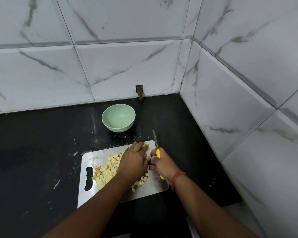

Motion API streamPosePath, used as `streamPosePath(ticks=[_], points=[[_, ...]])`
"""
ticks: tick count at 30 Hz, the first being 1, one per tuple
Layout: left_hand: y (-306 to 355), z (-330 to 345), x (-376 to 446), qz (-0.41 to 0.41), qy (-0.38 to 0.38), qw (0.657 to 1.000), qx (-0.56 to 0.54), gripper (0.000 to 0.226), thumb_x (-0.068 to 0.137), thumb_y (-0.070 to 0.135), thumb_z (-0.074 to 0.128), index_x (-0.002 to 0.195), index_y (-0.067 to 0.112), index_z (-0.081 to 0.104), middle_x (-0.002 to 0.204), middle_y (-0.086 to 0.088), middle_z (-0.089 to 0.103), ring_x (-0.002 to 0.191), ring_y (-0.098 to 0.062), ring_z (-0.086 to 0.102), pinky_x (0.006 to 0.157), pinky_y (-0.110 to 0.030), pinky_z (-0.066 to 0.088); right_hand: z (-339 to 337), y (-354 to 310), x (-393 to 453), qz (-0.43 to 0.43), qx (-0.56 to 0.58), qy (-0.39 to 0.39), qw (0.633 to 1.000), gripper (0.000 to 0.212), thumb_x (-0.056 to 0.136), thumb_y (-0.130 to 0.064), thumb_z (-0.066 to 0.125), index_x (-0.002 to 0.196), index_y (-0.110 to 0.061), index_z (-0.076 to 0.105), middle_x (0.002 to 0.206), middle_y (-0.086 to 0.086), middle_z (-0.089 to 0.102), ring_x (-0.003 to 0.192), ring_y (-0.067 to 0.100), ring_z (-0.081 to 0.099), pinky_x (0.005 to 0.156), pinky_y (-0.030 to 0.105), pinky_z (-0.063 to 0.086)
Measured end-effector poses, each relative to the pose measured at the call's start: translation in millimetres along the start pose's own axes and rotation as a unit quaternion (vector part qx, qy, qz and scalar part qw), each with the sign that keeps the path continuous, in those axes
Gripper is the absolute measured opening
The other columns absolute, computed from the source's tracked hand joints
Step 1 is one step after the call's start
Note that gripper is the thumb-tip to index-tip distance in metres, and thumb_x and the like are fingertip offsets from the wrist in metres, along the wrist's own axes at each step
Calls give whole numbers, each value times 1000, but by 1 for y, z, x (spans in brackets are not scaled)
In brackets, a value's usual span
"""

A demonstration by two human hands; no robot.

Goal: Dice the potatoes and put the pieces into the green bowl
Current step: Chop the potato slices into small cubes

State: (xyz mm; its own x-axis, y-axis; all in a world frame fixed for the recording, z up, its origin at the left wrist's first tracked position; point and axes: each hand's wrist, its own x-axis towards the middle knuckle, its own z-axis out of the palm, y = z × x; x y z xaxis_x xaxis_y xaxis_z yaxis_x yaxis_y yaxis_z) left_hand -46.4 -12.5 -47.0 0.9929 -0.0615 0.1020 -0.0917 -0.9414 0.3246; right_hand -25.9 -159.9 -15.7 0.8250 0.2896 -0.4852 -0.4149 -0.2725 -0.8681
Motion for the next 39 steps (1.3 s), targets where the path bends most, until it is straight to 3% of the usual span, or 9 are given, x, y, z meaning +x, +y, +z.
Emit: streamPosePath(ticks=[2,4,12,16,20,24,29,34,39], points=[[0,1,0,-12,-7,999,-36,46,100,33,53,144,18,56,152,-2,45,129,-24,54,106,-35,46,5,-3,14,-13,-15,8,1000,24,91,-11,44,106,-26,54,110,3,63,101,21,64,93,44,54],[0,-1,0,-18,-12,998,-61,43,102,34,51,143,21,56,154,1,42,125,-22,55,101,-33,47,8,-10,19,-21,-28,24,999,26,92,-9,45,110,-25,54,111,3,64,104,21,63,97,43,51],[2,-7,0,-23,-4,992,-126,49,100,27,55,148,18,51,158,2,36,134,-19,49,103,-31,47,6,-15,36,-24,-43,24,999,29,93,-4,43,101,-28,56,113,3,65,96,19,62,79,37,51],[5,-11,-2,-19,20,992,-122,50,100,24,54,149,20,50,157,6,38,132,-15,49,100,-29,49,3,-16,41,15,8,5,1000,27,93,-3,43,108,-22,56,117,17,62,92,24,59,76,39,53],[13,-15,-3,-61,58,972,-218,42,102,24,56,143,15,58,148,5,48,131,-12,49,102,-18,36,-2,-17,42,20,42,38,998,22,95,-4,45,107,-18,57,113,18,63,93,24,62,75,40,57],[22,-14,-5,-64,-3,952,-299,44,101,22,61,144,13,56,138,3,55,126,-13,54,104,-19,39,-14,-13,35,20,123,74,989,22,97,-3,45,114,-12,55,102,16,63,83,23,63,68,39,55],[23,3,-21,58,-61,981,-176,53,102,36,50,153,23,44,142,2,54,127,-16,52,103,-33,45,-34,5,18,8,57,124,991,22,92,5,48,104,-10,58,103,14,63,88,25,65,61,28,53],[11,13,-33,175,51,983,1,41,98,33,47,129,14,64,112,-5,64,96,-27,60,86,-38,50,-39,10,17,-46,-140,106,983,16,89,-2,51,95,-13,60,89,5,69,82,21,64,68,28,50],[5,21,-37,234,57,966,90,32,94,38,56,114,16,70,108,-2,61,101,-22,58,109,-38,39,-27,0,19,-51,-175,54,982,21,91,-1,46,97,-15,60,93,2,72,89,15,66,82,31,51]])
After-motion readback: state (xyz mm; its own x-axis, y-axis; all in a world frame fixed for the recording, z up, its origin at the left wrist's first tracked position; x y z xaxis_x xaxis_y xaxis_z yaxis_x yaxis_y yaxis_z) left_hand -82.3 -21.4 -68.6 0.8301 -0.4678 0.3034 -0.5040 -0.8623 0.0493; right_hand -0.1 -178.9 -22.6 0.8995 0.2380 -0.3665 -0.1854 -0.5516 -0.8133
